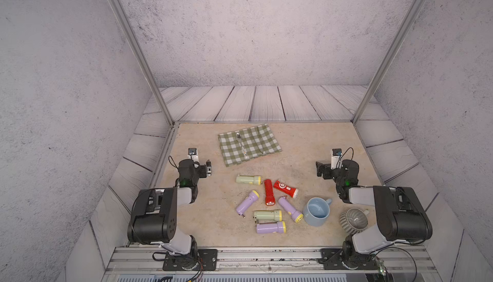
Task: Close the plug at the bottom of the flashlight
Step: Adjust the flashlight at the center of the board.
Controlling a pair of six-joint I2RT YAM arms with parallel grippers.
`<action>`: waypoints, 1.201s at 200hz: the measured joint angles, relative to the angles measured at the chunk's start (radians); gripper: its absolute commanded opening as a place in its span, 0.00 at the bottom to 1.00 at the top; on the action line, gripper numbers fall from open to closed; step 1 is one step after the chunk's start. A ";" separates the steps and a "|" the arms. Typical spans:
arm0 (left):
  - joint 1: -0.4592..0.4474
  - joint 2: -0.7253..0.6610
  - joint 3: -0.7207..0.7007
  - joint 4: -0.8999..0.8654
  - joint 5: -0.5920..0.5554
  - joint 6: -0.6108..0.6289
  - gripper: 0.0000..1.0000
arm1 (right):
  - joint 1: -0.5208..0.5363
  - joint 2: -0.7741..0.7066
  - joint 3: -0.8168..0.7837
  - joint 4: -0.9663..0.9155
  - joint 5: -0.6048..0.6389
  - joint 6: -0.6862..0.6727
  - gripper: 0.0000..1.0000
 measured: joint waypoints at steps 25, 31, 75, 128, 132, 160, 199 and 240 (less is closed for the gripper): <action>0.000 0.000 0.000 0.000 0.000 0.000 0.98 | 0.000 0.000 0.000 0.000 0.000 0.000 0.99; 0.000 0.000 0.000 0.000 0.000 0.000 0.98 | 0.000 0.000 0.000 0.000 0.002 0.001 0.99; 0.000 0.000 0.000 0.000 0.000 0.000 0.98 | 0.000 0.000 0.000 -0.001 0.023 0.007 0.99; 0.000 0.000 0.000 -0.001 0.000 0.000 0.98 | 0.000 0.000 0.000 -0.001 0.028 0.008 0.99; 0.000 0.000 0.000 -0.001 0.000 0.000 0.98 | 0.000 0.000 0.000 -0.001 0.028 0.008 0.99; 0.000 0.000 0.000 -0.001 0.000 0.000 0.98 | 0.000 0.000 0.000 -0.001 0.029 0.008 0.99; 0.000 0.000 0.000 -0.001 0.000 0.000 0.98 | 0.000 0.000 0.000 -0.001 0.029 0.008 0.99; 0.000 -0.003 0.012 -0.033 0.003 0.003 0.98 | 0.002 -0.006 0.016 -0.044 0.083 0.028 0.99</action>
